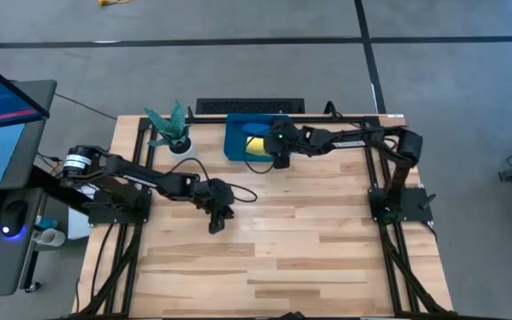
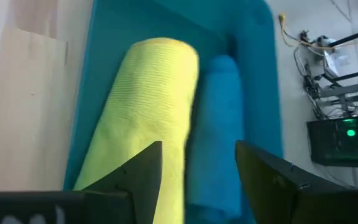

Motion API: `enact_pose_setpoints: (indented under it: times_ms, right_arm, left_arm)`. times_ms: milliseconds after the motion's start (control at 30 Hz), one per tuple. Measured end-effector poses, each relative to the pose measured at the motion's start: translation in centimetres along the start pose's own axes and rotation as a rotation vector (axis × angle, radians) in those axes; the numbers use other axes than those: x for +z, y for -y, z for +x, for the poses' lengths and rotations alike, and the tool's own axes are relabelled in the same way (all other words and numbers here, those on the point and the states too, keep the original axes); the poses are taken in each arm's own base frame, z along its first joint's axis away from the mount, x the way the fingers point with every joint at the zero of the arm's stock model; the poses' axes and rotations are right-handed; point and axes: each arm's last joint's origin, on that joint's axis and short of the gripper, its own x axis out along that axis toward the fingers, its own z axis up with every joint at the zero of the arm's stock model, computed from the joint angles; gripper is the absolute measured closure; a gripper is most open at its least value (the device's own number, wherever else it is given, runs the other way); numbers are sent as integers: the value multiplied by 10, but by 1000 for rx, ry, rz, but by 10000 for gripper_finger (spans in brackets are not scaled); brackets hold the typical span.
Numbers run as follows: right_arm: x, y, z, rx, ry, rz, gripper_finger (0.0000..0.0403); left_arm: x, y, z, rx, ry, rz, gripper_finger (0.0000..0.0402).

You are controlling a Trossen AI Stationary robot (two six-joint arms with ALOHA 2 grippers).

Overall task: Roll microfiber towels into tight, uniform cylinder then place into a basket
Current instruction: Return to Home Position

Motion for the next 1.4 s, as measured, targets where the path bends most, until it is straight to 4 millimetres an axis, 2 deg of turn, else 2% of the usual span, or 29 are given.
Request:
enact_pose_setpoints:
  times_ms: [133, 333, 500, 600, 833, 967, 1233, 1400]
  right_arm:
    - [3, 13, -29, -14, 16, 31, 179]
    - [5, 30, -83, -34, 61, 130, 179]
    - [-1, 30, -122, 95, 142, 214, 178]
    - [-12, 21, -136, 165, 194, 256, 179]
    - [-49, -8, -153, 176, 215, 395, 178]
    - [-61, -23, -166, 170, 276, 475, 178]
    - [-80, -43, -198, 142, 463, 536, 178]
    - [-96, -56, -210, 144, 542, 584, 177]
  left_arm:
    - [10, 6, -23, -19, 83, 48, 335]
    - [18, 15, -72, -12, 225, 135, 335]
    - [12, 16, -109, 102, 288, 213, 335]
    - [2, 13, -120, 146, 337, 238, 335]
    - [-42, -1, -110, 174, 444, 206, 335]
    - [-62, -8, -101, 158, 512, 187, 335]
    - [-86, -14, -100, 130, 618, 152, 335]
    - [-97, -18, -100, 117, 663, 123, 335]
